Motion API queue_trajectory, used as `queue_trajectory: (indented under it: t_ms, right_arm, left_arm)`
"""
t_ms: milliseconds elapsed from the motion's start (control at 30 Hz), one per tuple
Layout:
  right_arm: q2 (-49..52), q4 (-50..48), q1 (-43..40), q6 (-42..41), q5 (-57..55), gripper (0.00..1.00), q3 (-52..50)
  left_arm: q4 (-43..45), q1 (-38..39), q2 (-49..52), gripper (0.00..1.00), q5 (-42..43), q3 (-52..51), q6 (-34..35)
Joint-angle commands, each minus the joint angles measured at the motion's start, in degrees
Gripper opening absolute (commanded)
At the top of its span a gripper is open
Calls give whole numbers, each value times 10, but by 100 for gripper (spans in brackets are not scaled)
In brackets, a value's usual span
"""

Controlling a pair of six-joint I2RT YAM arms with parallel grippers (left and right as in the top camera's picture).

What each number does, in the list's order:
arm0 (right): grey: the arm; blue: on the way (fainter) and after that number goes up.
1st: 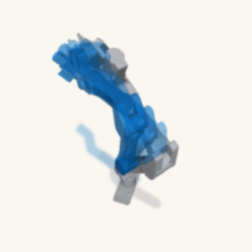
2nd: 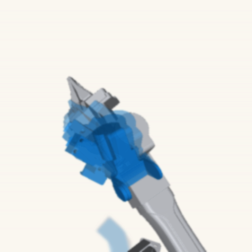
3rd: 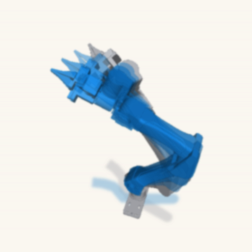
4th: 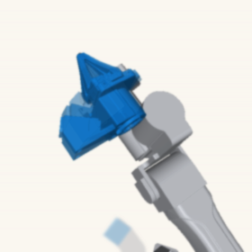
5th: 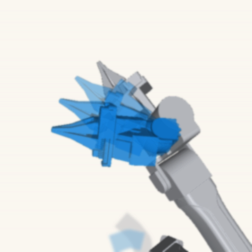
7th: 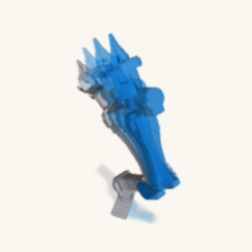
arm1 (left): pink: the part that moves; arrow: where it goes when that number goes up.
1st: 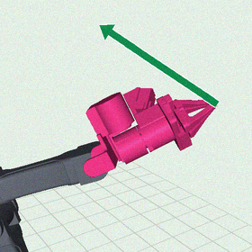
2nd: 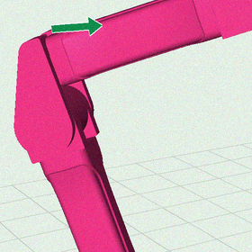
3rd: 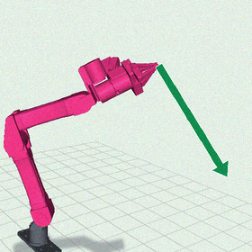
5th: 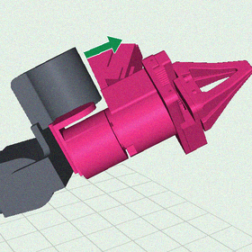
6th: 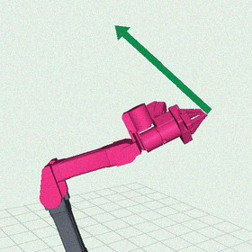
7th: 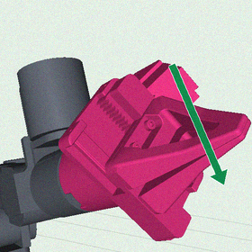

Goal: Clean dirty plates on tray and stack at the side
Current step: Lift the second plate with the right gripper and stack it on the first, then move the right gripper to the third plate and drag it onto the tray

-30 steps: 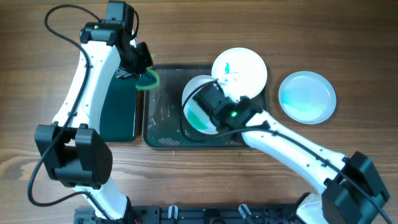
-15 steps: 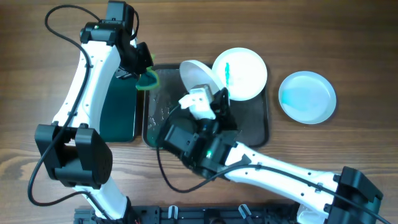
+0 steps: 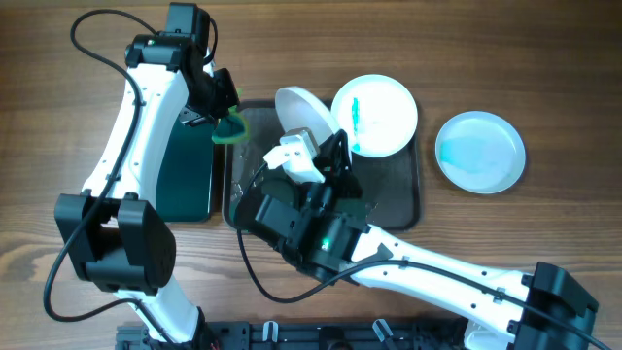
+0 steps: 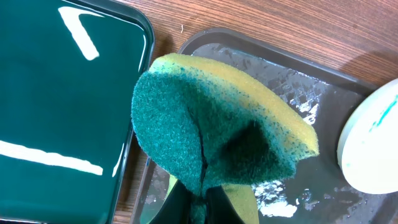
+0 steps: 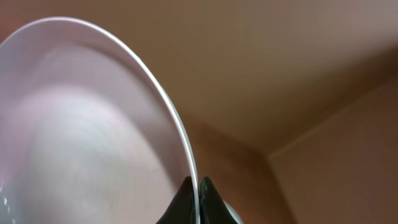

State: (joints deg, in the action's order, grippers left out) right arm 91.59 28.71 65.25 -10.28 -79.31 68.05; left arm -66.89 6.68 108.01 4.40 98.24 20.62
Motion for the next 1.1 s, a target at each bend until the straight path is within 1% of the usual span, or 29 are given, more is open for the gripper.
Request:
queue_trajectory:
  t_ms: [0, 33, 100, 133, 167, 267, 367, 467, 500, 533, 600, 700, 800, 933, 1067]
  right_arm:
    - [-15, 68, -33, -152, 157, 4, 8]
    - [-15, 105, -56, -217, 238, 4, 8]
    - [-15, 140, -96, -282, 353, 4, 8]
    - [-15, 148, -120, -297, 416, 4, 9]
    - [-15, 146, -156, -297, 506, 4, 9]
    - [-22, 122, -233, -249, 664, 4, 9]
    - [-49, 94, -343, -210, 842, 4, 9]
    - [-75, 100, -448, -210, 923, 4, 9]
    - [-83, 108, -489, -210, 940, 4, 9]
    - [-92, 126, -548, -210, 945, 4, 9]
    - [-96, 152, -621, -198, 944, 4, 9]
    - [-94, 205, -723, -193, 882, 4, 8]
    - [-93, 224, -811, -182, 834, 4, -14]
    - [-91, 218, -888, -182, 791, 5, -67]
    - [-87, 167, -903, -165, 794, 4, -123]
  left_arm:
    - [0, 3, 7, 4, 5, 2, -7]
    - [0, 3, 7, 4, 5, 2, -7]
    - [0, 3, 7, 4, 5, 2, -7]
    - [0, 3, 7, 4, 5, 2, -7]
    - [0, 3, 7, 4, 5, 2, -7]
    - [0, 3, 7, 4, 5, 2, -7]
    - [0, 3, 7, 4, 5, 2, -7]
    - [0, 3, 7, 4, 5, 2, -7]
    - [0, 3, 7, 4, 5, 2, -7]
    - [0, 3, 7, 4, 5, 2, -7]
    - [0, 3, 7, 4, 5, 2, -7]
    - [-1, 3, 7, 4, 5, 2, -7]
    - [0, 3, 7, 4, 5, 2, -7]
    - [0, 3, 7, 4, 5, 2, -7]
    - [-1, 3, 7, 4, 5, 2, -7]
